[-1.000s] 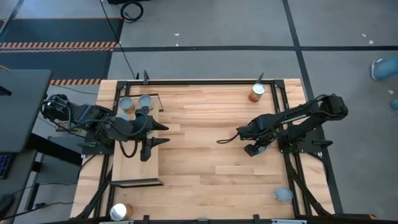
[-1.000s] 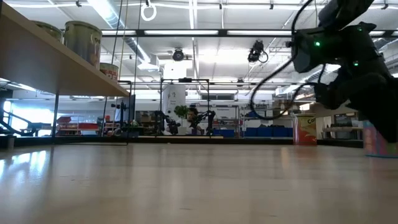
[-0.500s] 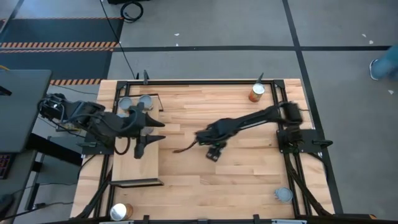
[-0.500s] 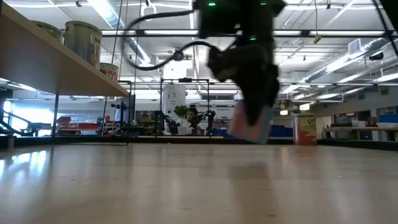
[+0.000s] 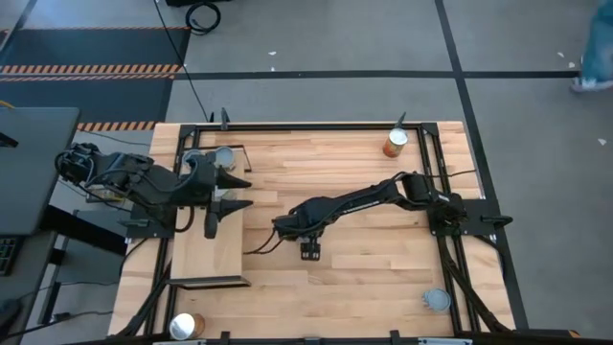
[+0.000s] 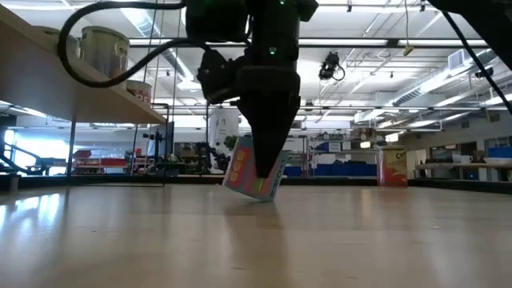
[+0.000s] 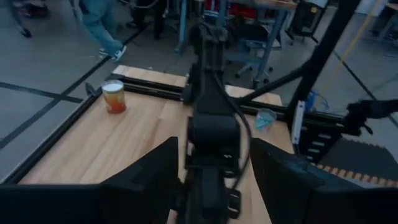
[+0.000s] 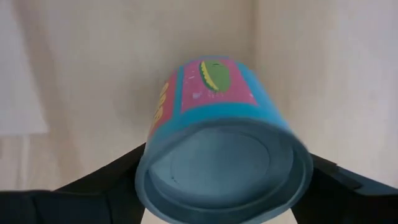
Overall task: Pick and place cans onto a shelf
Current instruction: Put the canned peas on the shelf
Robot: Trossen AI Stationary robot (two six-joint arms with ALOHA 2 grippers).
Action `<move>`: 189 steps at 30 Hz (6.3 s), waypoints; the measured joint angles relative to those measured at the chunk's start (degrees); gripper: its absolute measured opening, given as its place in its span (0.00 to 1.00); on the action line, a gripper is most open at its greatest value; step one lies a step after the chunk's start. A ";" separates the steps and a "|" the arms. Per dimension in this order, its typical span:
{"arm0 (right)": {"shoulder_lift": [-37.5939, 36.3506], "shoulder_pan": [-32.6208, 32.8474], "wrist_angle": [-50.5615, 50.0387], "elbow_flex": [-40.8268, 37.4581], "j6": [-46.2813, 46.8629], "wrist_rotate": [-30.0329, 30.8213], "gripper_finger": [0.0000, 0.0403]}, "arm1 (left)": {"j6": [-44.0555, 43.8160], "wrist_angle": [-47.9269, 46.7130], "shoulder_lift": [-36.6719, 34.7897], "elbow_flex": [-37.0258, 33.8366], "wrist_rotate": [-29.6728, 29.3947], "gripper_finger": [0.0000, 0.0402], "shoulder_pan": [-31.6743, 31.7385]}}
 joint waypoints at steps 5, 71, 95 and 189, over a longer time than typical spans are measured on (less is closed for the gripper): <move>-0.34 0.38 1.50 0.06 -2.59 -2.09 0.85 | 1.45 2.51 0.11 0.00 -3.66 0.51 0.00; -60.97 15.12 13.83 -46.03 40.84 20.47 0.93 | -16.99 2.85 42.53 -0.04 15.13 0.74 7.88; -60.93 11.44 14.13 -46.01 36.05 17.69 0.93 | -35.03 -4.96 46.51 -0.04 15.21 0.87 11.58; -60.93 9.20 15.25 -45.99 45.36 19.55 0.93 | -19.47 -49.89 -5.31 -10.36 27.90 0.01 0.59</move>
